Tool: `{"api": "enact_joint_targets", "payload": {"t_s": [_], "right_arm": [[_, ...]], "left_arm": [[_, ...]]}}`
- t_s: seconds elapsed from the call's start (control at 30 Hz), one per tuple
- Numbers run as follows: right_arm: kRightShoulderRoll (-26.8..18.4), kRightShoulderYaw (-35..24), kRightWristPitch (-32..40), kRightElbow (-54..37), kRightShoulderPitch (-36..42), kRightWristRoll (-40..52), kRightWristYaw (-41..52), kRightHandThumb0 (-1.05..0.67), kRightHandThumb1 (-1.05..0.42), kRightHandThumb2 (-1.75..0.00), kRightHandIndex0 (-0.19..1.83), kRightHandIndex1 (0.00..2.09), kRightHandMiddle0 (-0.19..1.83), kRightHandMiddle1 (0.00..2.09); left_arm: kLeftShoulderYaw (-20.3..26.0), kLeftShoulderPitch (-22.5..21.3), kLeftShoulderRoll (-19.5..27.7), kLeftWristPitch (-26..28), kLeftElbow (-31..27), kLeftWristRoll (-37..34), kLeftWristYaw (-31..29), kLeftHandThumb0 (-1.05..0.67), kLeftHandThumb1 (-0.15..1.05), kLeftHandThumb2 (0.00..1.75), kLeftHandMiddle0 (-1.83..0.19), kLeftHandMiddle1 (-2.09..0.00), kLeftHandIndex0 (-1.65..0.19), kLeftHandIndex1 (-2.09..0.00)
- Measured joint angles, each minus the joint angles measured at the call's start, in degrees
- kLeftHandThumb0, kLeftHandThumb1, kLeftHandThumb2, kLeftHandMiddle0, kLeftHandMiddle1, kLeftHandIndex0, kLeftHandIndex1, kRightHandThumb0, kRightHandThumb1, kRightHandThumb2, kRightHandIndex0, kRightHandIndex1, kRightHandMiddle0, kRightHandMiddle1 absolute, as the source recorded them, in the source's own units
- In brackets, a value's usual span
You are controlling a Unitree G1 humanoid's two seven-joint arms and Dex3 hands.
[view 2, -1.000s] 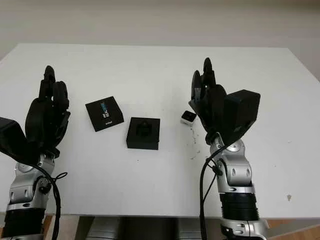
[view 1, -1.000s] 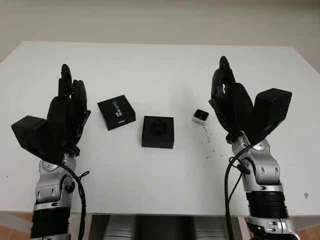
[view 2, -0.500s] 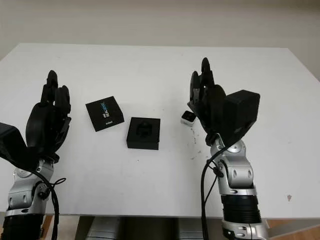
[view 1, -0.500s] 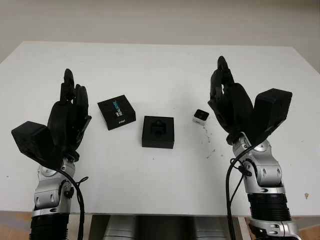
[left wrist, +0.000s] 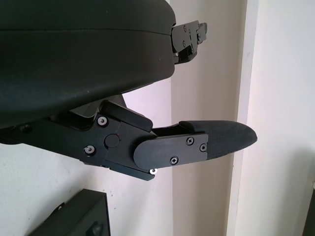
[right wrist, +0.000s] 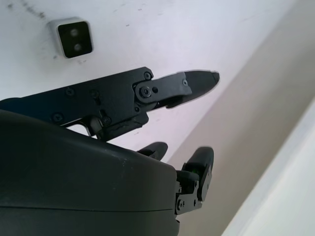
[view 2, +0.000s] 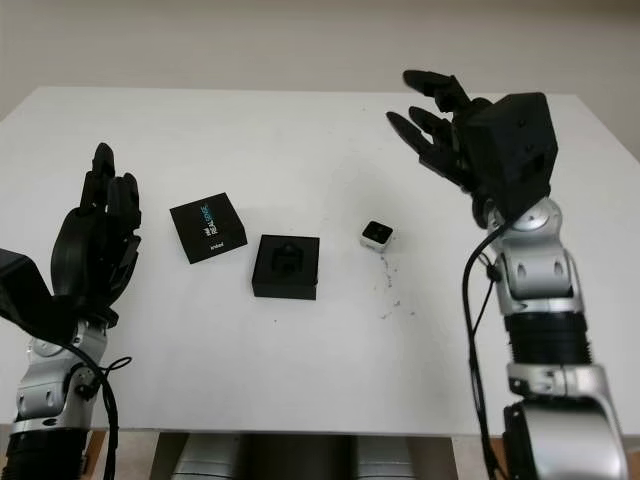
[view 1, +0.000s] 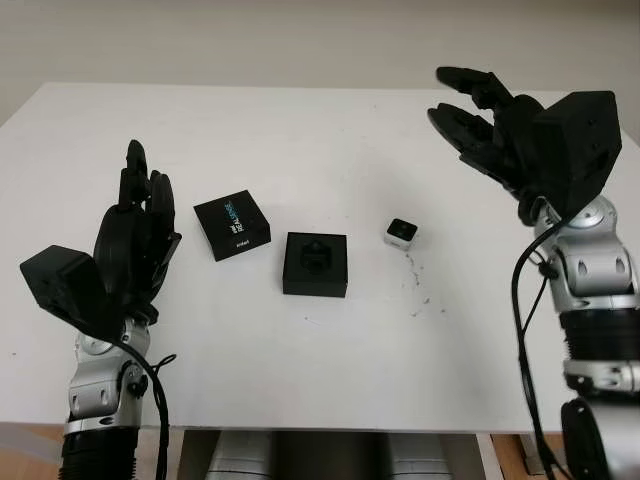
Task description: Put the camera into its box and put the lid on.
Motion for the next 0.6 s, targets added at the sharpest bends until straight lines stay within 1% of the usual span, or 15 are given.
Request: {"api": "enact_joint_targets", "payload": {"t_s": [0.07, 0.13, 0.17, 0.2, 0.23, 0.3, 0.33, 0.37, 0.4, 0.43, 0.47, 0.53, 0.57, 0.6], "right_arm": [[-1.4, 1.9, -2.8, 3.0, -1.5, -2.0, 1.9, -0.53, -0.95, -0.05, 0.16, 0.77, 0.14, 0.87], [-2.8, 3.7, -8.9, 7.3, -3.0, -3.8, 3.7, -0.54, -0.93, -0.05, 0.15, 0.90, 0.11, 0.97], [-3.5, 4.7, -12.5, 9.7, -3.7, -4.8, 4.4, -0.53, -0.92, -0.05, 0.15, 0.93, 0.11, 0.99], [-4.1, 5.5, -15.8, 11.9, -4.5, -5.8, 5.0, -0.53, -0.91, -0.05, 0.13, 0.99, 0.09, 1.05], [-4.6, 6.4, -18.7, 14.1, -5.2, -6.7, 5.4, -0.50, -0.88, -0.05, 0.08, 1.08, 0.07, 1.13], [-5.3, 7.8, -23.6, 17.9, -6.6, -8.4, 6.4, -0.45, -0.85, -0.05, -0.02, 1.20, 0.03, 1.23], [-5.7, 8.6, -25.9, 19.5, -7.2, -9.4, 6.8, -0.42, -0.84, -0.05, -0.04, 1.22, 0.02, 1.26], [-6.3, 9.7, -28.8, 21.2, -8.1, -10.9, 7.1, -0.38, -0.84, -0.05, -0.07, 1.20, 0.00, 1.23], [-7.2, 11.0, -31.4, 22.9, -9.0, -12.7, 7.5, -0.36, -0.84, -0.05, -0.08, 1.14, 0.00, 1.17], [-8.1, 12.4, -33.6, 24.3, -9.9, -14.7, 7.8, -0.34, -0.84, -0.05, -0.04, 1.03, 0.04, 1.03], [-9.0, 13.6, -35.6, 25.5, -10.7, -16.5, 8.0, -0.32, -0.83, -0.05, -0.01, 0.96, 0.07, 0.95], [-10.6, 15.6, -38.9, 27.0, -11.6, -19.7, 8.0, -0.27, -0.82, -0.05, 0.12, 0.68, 0.22, 0.63], [-11.4, 16.6, -40.6, 27.5, -12.0, -21.6, 7.9, -0.25, -0.81, -0.05, 0.22, 0.52, 0.33, 0.43], [-11.9, 17.5, -41.8, 27.9, -12.4, -23.1, 7.7, -0.25, -0.81, -0.05, 0.26, 0.46, 0.38, 0.34]], "left_arm": [[0.0, 0.0, 0.0, 0.1, 0.0, 0.0, 0.0, -0.81, 1.05, 0.51, 0.19, -0.03, 0.19, -0.01], [0.0, 0.0, 0.0, 0.3, 0.0, 0.0, 0.2, -0.81, 1.05, 0.51, 0.19, -0.04, 0.19, -0.01], [0.0, 0.0, 0.0, 0.3, 0.0, 0.0, 0.2, -0.81, 1.05, 0.50, 0.19, -0.04, 0.19, -0.02], [0.0, 0.0, 0.0, 0.4, 0.0, 0.0, 0.2, -0.81, 1.05, 0.50, 0.19, -0.04, 0.19, -0.02], [0.0, 0.0, 0.0, 0.5, 0.0, 0.0, 0.2, -0.81, 1.05, 0.50, 0.19, -0.04, 0.19, -0.01], [0.0, 0.0, 0.0, 0.7, 0.0, -0.1, 0.2, -0.80, 1.05, 0.49, 0.19, -0.04, 0.19, -0.01], [0.0, 0.0, 0.0, 0.9, 0.0, -0.1, 0.2, -0.80, 1.05, 0.49, 0.19, -0.03, 0.19, -0.01], [0.0, 0.0, 0.0, 0.9, -0.1, -0.1, 0.2, -0.80, 1.05, 0.49, 0.19, -0.03, 0.19, -0.01], [0.0, 0.0, 0.0, 1.0, -0.2, -0.1, 0.1, -0.80, 1.05, 0.49, 0.19, -0.03, 0.19, -0.01], [0.0, 0.1, 0.0, 1.1, -0.2, -0.1, 0.1, -0.80, 1.05, 0.49, 0.19, -0.03, 0.19, -0.01], [0.0, 0.1, 0.0, 1.1, -0.4, -0.1, 0.0, -0.80, 1.05, 0.49, 0.19, -0.03, 0.19, -0.01], [0.1, 0.1, 0.0, 1.3, -0.5, -0.2, 0.0, -0.80, 1.05, 0.49, 0.19, -0.04, 0.19, -0.01], [0.1, 0.1, 0.1, 1.4, -0.6, -0.2, 0.0, -0.80, 1.05, 0.49, 0.19, -0.04, 0.19, -0.02], [0.1, 0.1, 0.1, 1.6, -0.6, -0.2, 0.0, -0.80, 1.05, 0.49, 0.19, -0.04, 0.19, -0.02]]}}
